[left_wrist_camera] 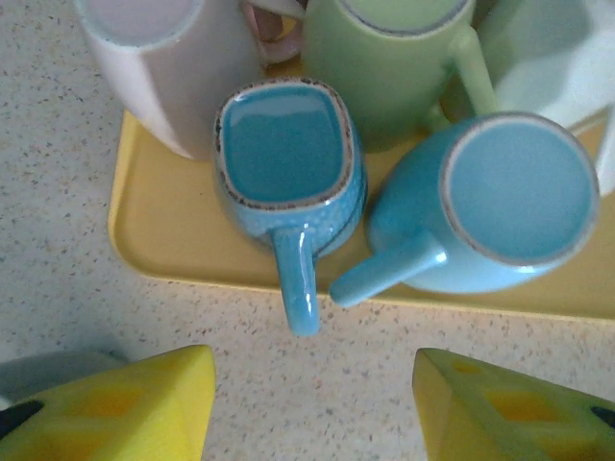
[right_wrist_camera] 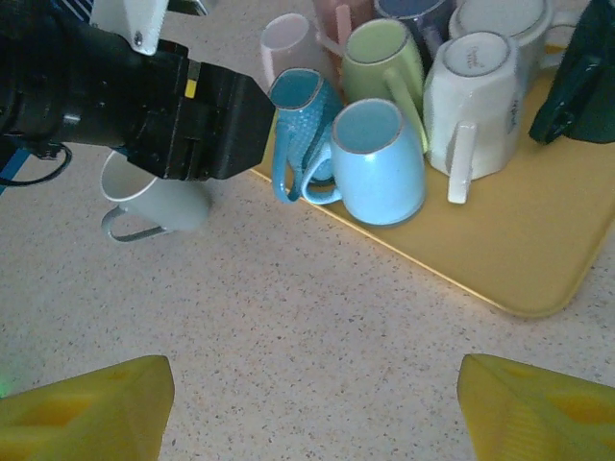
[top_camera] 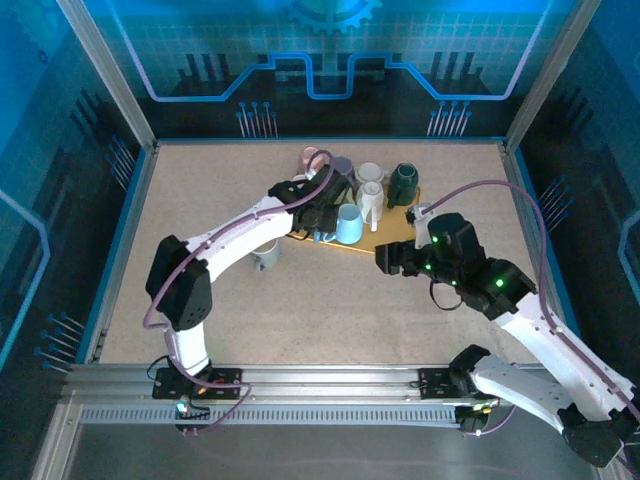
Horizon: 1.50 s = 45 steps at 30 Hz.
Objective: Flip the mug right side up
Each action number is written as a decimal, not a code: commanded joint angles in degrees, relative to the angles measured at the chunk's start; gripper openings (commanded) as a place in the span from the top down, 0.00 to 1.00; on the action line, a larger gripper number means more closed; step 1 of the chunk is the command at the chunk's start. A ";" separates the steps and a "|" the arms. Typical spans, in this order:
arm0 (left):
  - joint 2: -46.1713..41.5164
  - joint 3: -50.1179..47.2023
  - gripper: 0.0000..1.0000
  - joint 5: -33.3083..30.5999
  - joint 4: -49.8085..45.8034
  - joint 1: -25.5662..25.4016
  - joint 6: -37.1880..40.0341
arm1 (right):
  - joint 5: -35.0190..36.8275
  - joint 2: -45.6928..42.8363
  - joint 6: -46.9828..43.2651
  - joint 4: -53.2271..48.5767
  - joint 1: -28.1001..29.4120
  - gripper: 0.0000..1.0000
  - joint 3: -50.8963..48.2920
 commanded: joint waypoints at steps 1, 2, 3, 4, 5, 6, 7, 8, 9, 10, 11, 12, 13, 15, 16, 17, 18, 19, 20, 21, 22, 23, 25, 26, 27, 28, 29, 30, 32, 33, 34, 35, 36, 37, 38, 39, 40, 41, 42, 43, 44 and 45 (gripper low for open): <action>2.51 1.96 0.44 1.83 2.33 1.70 -2.59 | 1.41 -0.96 0.90 -1.64 -1.19 0.21 0.51; 3.24 1.95 0.44 2.24 2.70 2.20 -2.69 | 1.24 -1.00 0.89 -1.68 -1.35 0.21 0.48; 3.84 1.96 0.44 2.55 3.15 2.45 -2.83 | 1.15 -0.91 0.73 -1.77 -1.53 0.21 0.51; 4.46 1.89 0.44 2.83 3.59 2.59 -2.63 | 0.94 -0.85 0.64 -1.76 -1.71 0.21 0.51; 5.07 2.10 0.44 2.82 3.95 2.82 -2.54 | 0.84 -0.87 0.55 -1.77 -1.78 0.21 0.54; 5.70 2.26 0.44 2.69 4.09 2.88 -2.61 | 0.81 -0.81 0.46 -1.86 -1.87 0.21 0.65; 6.32 2.30 0.44 2.74 4.37 3.15 -2.74 | 0.85 -0.79 0.46 -1.86 -1.97 0.21 0.68; 6.79 2.22 0.44 2.67 4.89 3.35 -2.79 | 0.73 -0.79 0.44 -1.85 -2.09 0.21 0.76; 7.23 2.21 0.45 2.53 5.34 3.47 -2.90 | 0.74 -0.78 0.40 -1.77 -2.15 0.21 0.77; 7.52 2.12 0.45 2.48 5.78 3.76 -3.00 | 0.70 -0.78 0.37 -1.77 -2.16 0.21 0.73; 7.86 1.89 0.45 2.63 6.34 3.92 -3.04 | 0.61 -0.78 0.45 -1.68 -2.24 0.21 0.74; 8.31 1.69 0.45 2.68 6.79 4.19 -3.12 | 0.47 -0.86 0.45 -1.64 -2.24 0.21 0.70; 8.54 1.59 0.45 2.70 7.24 4.31 -3.24 | 0.38 -0.87 0.57 -1.59 -2.24 0.22 0.56; 9.21 1.26 0.47 2.95 8.27 4.65 -3.28 | 0.15 -1.03 0.64 -1.43 -2.25 0.22 0.37; 9.49 1.12 0.47 3.02 8.73 4.82 -3.30 | 0.09 -1.05 0.72 -1.42 -2.24 0.22 0.18; 9.86 1.01 0.48 2.90 9.09 4.99 -3.29 | 0.01 -1.13 0.80 -1.42 -2.24 0.22 0.11; 10.23 0.81 0.49 2.75 9.30 5.19 -3.41 | 0.02 -1.22 0.85 -1.48 -2.24 0.22 -0.06; 10.50 0.66 0.49 2.74 9.47 5.30 -3.70 | 0.02 -1.31 0.90 -1.51 -2.32 0.22 -0.16; 10.62 0.22 0.50 2.84 9.84 5.61 -4.04 | 0.05 -1.47 0.98 -1.42 -2.29 0.22 -0.25; 10.70 -0.33 0.51 2.97 10.29 5.79 -4.33 | 0.04 -1.49 1.12 -1.42 -2.28 0.22 -0.35; 10.67 -1.02 0.51 3.23 10.97 5.91 -4.54 | 0.04 -1.57 1.23 -1.42 -2.25 0.22 -0.42; 10.68 -1.65 0.52 3.37 11.59 6.05 -4.74 | 0.07 -1.61 1.27 -1.42 -2.26 0.22 -0.51; 10.94 -2.39 0.54 3.42 12.12 6.20 -4.90 | -0.13 -1.66 1.51 -1.37 -2.31 0.22 -0.58; 11.10 -2.73 0.55 3.49 12.36 6.18 -4.98 | -0.25 -1.66 1.60 -1.27 -2.32 0.22 -0.70; 11.01 -3.07 0.55 3.71 12.58 6.16 -5.11 | -0.39 -1.62 1.71 -1.11 -2.27 0.22 -0.83; 11.06 -3.37 0.56 4.05 12.86 6.14 -5.24 | -0.44 -1.53 1.77 -1.07 -2.30 0.22 -0.85; 11.07 -3.70 0.56 4.30 12.96 6.16 -5.40 | -0.53 -1.49 1.86 -1.11 -2.31 0.22 -0.94; 11.03 -4.00 0.56 4.35 12.96 6.18 -5.57 | -0.53 -1.49 1.93 -1.00 -2.26 0.22 -0.99; 10.62 -4.84 0.56 4.29 13.17 6.15 -5.90 | -0.55 -1.49 2.04 -0.94 -2.26 0.22 -1.10; 10.44 -5.31 0.54 4.12 13.32 6.17 -6.05 | -0.53 -1.55 2.17 -0.82 -2.29 0.22 -1.22; 10.12 -5.88 0.54 4.12 13.60 6.18 -6.17 | -0.68 -1.49 2.30 -0.72 -2.32 0.22 -1.34; 9.98 -6.34 0.54 3.93 13.90 6.19 -6.08 | -0.68 -1.49 2.39 -0.63 -2.24 0.22 -1.48; 9.93 -6.55 0.55 3.77 14.15 6.18 -6.06 | -0.76 -1.49 2.47 -0.50 -2.25 0.22 -1.60; 10.06 -6.58 0.56 3.59 14.18 6.12 -5.88 | -0.86 -1.49 2.56 -0.37 -2.24 0.22 -1.67; 10.18 -6.42 0.59 3.40 14.03 6.16 -5.79 | -0.97 -1.49 2.66 -0.19 -2.28 0.22 -1.84; 10.34 -6.28 0.62 3.34 13.92 6.12 -5.56 | -1.04 -1.48 2.74 -0.10 -2.32 0.22 -1.93; 10.46 -6.07 0.65 3.26 13.92 6.12 -5.49 | -1.12 -1.49 2.83 -0.10 -2.25 0.22 -2.02; 10.54 -5.81 0.68 3.18 13.92 6.14 -5.13 | -1.14 -1.49 2.83 -0.10 -2.27 0.22 -2.11; 10.70 -5.51 0.70 3.08 13.89 6.15 -4.90 | -1.10 -1.49 2.83 -0.19 -2.28 0.23 -2.21; 10.94 -5.04 0.72 2.97 13.64 6.18 -4.70 | -1.06 -1.57 2.83 -0.23 -2.26 0.23 -2.28; 11.09 -4.54 0.74 2.81 13.33 6.16 -4.40 | -1.08 -1.71 2.87 -0.27 -2.25 0.23 -2.29; 11.26 -4.26 0.76 2.77 13.04 6.20 -4.19 | -1.00 -1.83 2.80 -0.36 -2.30 0.23 -2.37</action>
